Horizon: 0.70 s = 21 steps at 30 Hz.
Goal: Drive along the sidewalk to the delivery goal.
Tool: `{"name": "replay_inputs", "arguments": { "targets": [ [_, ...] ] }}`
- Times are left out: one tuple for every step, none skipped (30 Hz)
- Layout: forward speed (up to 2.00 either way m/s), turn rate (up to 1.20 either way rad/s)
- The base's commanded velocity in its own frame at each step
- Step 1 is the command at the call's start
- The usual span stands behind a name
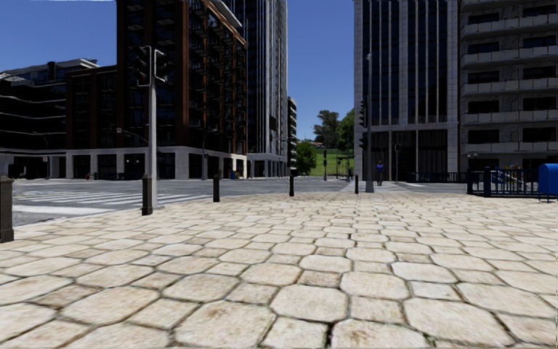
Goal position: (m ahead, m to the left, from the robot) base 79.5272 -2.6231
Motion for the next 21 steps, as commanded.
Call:
{"name": "replay_inputs", "arguments": {
  "targets": [
    [2.0,0.28],
    [2.0,0.28],
    [2.0,0.28],
    [2.0,0.28],
    [2.0,0.28],
    [2.0,0.28],
    [2.0,0.28],
    [2.0,0.28],
    [2.0,0.28],
    [2.0,0.28],
    [2.0,0.3],
    [2.0,0.31],
    [2.0,0.31],
    [2.0,0.31],
    [2.0,0.31],
    [2.0,0.31],
    [2.0,0.31],
    [2.0,0.31],
    [2.0,0.31],
    [2.0,0.31],
    [2.0,0.31]
  ]
}}
